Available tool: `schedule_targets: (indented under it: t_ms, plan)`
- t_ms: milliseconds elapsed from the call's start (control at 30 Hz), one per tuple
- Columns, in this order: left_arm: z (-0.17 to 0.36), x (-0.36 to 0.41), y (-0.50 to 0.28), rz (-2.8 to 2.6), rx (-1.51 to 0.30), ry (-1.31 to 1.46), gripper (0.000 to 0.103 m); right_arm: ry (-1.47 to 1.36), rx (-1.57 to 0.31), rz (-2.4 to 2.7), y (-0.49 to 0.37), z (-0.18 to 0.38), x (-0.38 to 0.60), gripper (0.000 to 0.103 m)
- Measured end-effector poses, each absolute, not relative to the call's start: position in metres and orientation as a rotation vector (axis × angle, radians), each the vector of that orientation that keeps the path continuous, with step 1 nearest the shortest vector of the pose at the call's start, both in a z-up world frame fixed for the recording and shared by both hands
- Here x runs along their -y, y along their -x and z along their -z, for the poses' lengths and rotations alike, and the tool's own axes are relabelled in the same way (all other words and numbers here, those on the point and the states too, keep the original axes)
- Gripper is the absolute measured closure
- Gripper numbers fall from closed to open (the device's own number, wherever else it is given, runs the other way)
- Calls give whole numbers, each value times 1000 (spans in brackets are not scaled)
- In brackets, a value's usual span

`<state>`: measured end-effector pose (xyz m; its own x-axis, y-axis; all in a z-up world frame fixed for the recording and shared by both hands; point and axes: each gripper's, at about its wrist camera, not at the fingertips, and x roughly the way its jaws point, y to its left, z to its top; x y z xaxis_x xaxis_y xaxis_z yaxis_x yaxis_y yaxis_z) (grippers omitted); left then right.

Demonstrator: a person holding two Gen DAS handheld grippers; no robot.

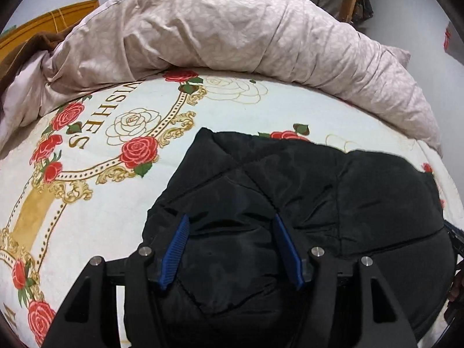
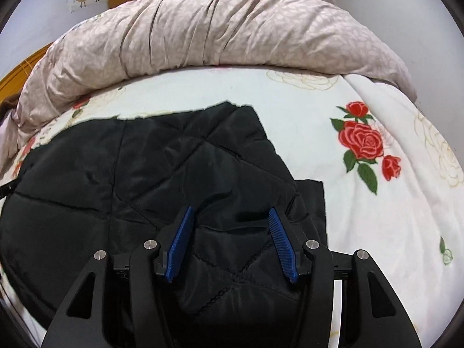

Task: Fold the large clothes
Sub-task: 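Open both grippers and withdraw from the folded jacket, then move both grippers to the side edge of the folded jacket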

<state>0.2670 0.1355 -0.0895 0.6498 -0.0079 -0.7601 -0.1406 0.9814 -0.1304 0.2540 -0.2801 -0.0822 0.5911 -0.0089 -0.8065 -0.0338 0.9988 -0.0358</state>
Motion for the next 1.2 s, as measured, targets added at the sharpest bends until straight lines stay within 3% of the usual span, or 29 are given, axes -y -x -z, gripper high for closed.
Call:
schedule_targets:
  t_ms: [233,400,700,1200]
  plan:
    - [75,-134,-267,-83,-882,191,41,67,-933,4,-247,58,277,49]
    - [45,-132,-220,-49,-821,181,41,68,-874,-30,-204,23,271,49]
    - [90,-138,-189,-74,-940,242,41,45,-1014,-22,-185,66,277,49]
    - [51,-150,-152,-120,-873,226,41,6,-960,-45,-153,32,273,48]
